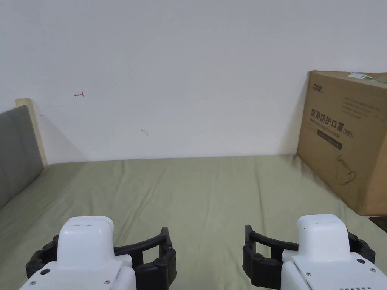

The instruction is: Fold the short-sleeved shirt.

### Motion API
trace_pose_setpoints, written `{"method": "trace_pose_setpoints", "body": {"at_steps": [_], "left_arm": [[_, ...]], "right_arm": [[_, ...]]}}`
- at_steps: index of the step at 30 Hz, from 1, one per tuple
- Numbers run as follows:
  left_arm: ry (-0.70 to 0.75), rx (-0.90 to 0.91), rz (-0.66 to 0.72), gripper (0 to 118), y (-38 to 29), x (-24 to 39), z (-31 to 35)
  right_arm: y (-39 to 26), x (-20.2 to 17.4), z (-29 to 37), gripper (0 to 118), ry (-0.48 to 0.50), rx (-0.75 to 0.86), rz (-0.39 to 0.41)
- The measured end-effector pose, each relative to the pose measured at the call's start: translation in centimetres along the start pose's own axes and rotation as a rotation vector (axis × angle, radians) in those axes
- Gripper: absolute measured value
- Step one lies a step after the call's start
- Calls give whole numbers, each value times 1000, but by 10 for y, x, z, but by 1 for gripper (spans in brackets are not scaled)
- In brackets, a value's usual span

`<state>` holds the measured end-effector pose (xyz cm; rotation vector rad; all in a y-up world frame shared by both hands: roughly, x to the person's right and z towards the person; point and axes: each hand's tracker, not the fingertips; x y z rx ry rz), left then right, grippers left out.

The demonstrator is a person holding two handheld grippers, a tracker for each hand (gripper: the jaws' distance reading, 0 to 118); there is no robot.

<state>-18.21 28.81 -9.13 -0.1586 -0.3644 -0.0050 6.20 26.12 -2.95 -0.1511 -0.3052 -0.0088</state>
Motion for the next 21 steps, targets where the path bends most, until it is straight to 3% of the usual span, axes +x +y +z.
{"method": "trace_pose_setpoints", "body": {"at_steps": [5, 16, 21], "left_arm": [[114, -16, -106, 118, -2, 8, 1], [167, 57, -75, 118, -7, 7, 6], [126, 69, -80, 118, -5, 5, 9]], "right_arm": [[0, 2, 1, 115, -16, -1, 17], [-1, 0, 0, 115, -13, -22, 13], [-3, -1, 0, 115, -8, -22, 10]]}}
